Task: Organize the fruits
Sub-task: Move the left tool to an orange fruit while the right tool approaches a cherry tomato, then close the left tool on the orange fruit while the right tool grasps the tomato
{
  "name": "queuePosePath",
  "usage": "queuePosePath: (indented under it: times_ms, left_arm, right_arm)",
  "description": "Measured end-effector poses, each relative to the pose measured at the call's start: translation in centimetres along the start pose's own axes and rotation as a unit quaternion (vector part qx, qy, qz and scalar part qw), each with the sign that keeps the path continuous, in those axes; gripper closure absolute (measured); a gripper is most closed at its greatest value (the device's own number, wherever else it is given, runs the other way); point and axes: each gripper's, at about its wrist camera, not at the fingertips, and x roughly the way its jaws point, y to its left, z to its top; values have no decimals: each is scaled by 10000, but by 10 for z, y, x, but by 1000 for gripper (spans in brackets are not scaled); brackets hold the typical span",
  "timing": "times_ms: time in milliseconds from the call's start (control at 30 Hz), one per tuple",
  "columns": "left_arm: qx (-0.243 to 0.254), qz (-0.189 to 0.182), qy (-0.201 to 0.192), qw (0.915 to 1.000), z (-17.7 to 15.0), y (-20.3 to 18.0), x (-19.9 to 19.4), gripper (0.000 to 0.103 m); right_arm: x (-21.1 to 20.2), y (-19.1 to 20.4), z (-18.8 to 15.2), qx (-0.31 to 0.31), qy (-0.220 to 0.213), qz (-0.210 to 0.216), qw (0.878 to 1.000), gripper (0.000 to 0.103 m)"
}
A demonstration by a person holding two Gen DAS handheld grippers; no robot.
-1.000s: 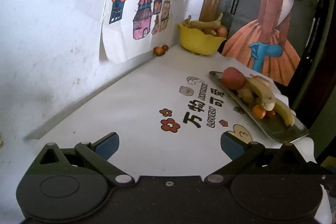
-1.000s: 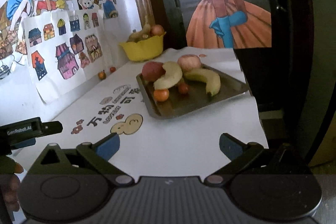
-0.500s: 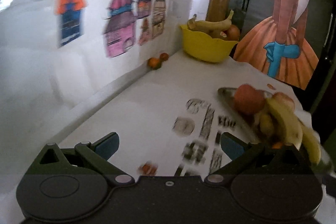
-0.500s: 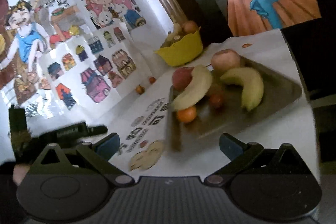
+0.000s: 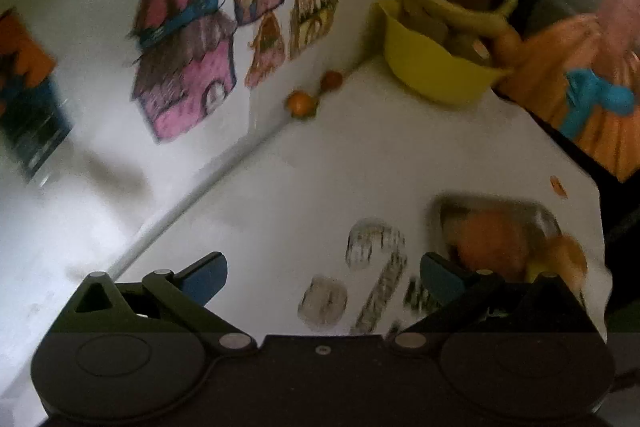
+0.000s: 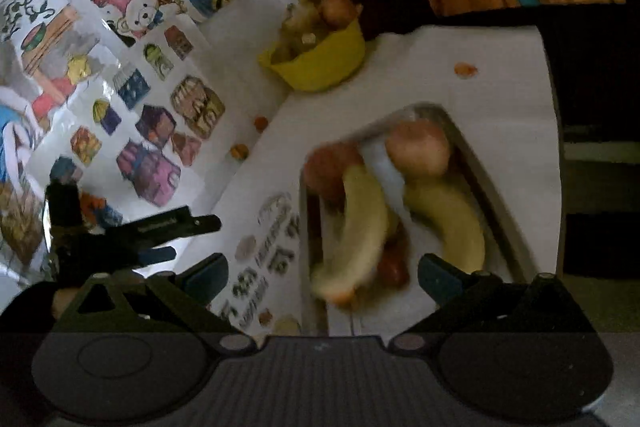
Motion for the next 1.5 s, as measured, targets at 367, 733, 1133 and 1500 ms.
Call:
queuePosePath:
  times_ms: [367,733,1133,1500]
  left_arm:
    - [-60,535,-618,9966,41,-10,83,4]
    - [427,680,-729,9941,65,-23,128,16]
    - [-6,1086,-515,9928,86,-26,159,38]
    - [-134,1201,-700,9902,95,-34,173,50]
  right_arm:
    - [132,71,140,-2349,129,11,9719,1]
    - [273,125,170,-3735,600,562,9240,20]
    - [346,162,163,-4498,765,146,8897,50]
    - [380,162,168,-4473,1067,147,8879,52]
